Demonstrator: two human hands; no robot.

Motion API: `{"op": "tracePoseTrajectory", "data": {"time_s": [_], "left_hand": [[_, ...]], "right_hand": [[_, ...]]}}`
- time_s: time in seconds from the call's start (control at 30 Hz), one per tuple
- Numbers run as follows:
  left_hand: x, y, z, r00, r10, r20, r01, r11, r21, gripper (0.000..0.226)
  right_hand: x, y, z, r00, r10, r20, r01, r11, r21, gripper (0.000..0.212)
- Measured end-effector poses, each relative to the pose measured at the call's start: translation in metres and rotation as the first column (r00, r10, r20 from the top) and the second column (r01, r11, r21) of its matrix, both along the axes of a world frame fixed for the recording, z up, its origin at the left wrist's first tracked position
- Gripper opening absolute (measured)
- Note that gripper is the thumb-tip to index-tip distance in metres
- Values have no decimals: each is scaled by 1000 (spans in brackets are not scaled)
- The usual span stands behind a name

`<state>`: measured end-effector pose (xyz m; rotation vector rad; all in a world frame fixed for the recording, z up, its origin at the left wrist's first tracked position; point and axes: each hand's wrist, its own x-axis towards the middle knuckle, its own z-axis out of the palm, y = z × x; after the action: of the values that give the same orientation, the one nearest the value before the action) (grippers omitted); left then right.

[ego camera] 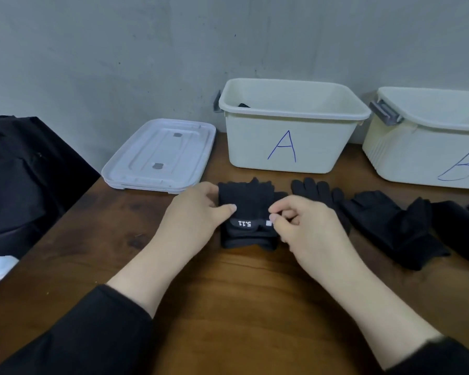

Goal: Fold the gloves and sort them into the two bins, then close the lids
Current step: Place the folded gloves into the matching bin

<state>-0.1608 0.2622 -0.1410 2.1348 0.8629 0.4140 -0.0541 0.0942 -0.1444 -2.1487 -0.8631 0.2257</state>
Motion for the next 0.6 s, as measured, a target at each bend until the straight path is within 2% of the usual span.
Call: {"op": "tracePoseTrajectory", "data": {"time_s": [0.03, 0.07, 0.13, 0.2, 0.23, 0.33, 0.4, 0.47, 0.6], "left_hand": [[-2, 1, -1, 994, 18, -107, -5, 993, 120, 29], [-4, 1, 0, 988, 47, -144, -18, 980, 200, 34], [-6, 2, 4, 996, 26, -80, -3, 962, 274, 36], [-8, 1, 9, 990, -142, -4, 137, 947, 290, 28], [-10, 1, 11, 969, -246, -20, 241, 926, 291, 24], [-15, 3, 11, 862, -439, -255, 496, 834, 242, 28], [-15, 5, 7, 818, -457, -351, 546, 808, 220, 34], [-12, 6, 5, 810, -454, -370, 555, 797, 238, 40], [-8, 7, 2, 800, -449, -397, 572, 770, 282, 42]], "right_hand": [[-1, -1, -4, 997, 15, 81, -10, 998, -64, 10], [-1, -2, -6, 990, 34, 133, -21, 995, -102, 12], [0, -2, -7, 977, 69, 200, -43, 990, -132, 16], [1, -3, -10, 956, 108, 272, -69, 986, -150, 18], [2, -3, -13, 945, 128, 302, -83, 984, -157, 19], [3, -3, -17, 914, 152, 376, -103, 984, -147, 20], [2, -4, -15, 889, 174, 423, -131, 983, -131, 19], [1, -6, -14, 868, 232, 439, -184, 971, -149, 24], [1, -8, -10, 847, 338, 410, -230, 929, -291, 37]]}}
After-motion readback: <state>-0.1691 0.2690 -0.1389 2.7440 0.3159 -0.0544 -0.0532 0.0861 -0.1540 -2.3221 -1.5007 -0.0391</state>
